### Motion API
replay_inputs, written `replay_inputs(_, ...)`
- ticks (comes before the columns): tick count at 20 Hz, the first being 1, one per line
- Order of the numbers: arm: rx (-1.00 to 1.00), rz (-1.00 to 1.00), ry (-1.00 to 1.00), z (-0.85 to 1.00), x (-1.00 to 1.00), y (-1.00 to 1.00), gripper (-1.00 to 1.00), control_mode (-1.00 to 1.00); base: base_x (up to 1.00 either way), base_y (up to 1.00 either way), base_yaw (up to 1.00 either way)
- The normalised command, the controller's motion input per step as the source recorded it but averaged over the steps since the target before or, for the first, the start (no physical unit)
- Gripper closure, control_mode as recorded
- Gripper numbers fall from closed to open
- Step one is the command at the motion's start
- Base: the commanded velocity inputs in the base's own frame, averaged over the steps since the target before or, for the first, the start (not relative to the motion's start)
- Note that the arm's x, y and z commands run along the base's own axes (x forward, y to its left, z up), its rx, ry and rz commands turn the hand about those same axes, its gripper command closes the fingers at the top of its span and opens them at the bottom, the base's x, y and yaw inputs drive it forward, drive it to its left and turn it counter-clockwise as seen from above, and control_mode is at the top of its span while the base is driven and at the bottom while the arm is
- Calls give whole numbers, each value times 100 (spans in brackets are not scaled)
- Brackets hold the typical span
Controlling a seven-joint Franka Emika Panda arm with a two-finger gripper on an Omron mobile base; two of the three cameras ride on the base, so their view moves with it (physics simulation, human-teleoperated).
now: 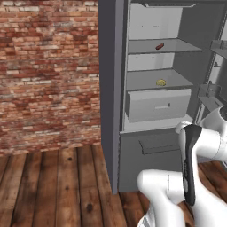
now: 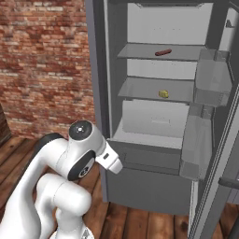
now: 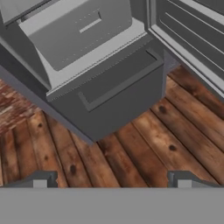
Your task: Retrieve the sausage and cheese from the fridge and place them on the cutting board on the counter.
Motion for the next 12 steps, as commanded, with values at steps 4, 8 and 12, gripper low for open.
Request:
replay_inputs(4,0,0,0,0,0,0,-100,-100,0,0,0)
replay_inputs(8,0,0,0,0,0,0,-100,-100,0,0,0)
replay_inputs(12,0,0,0,0,0,0,-100,100,0,0,0)
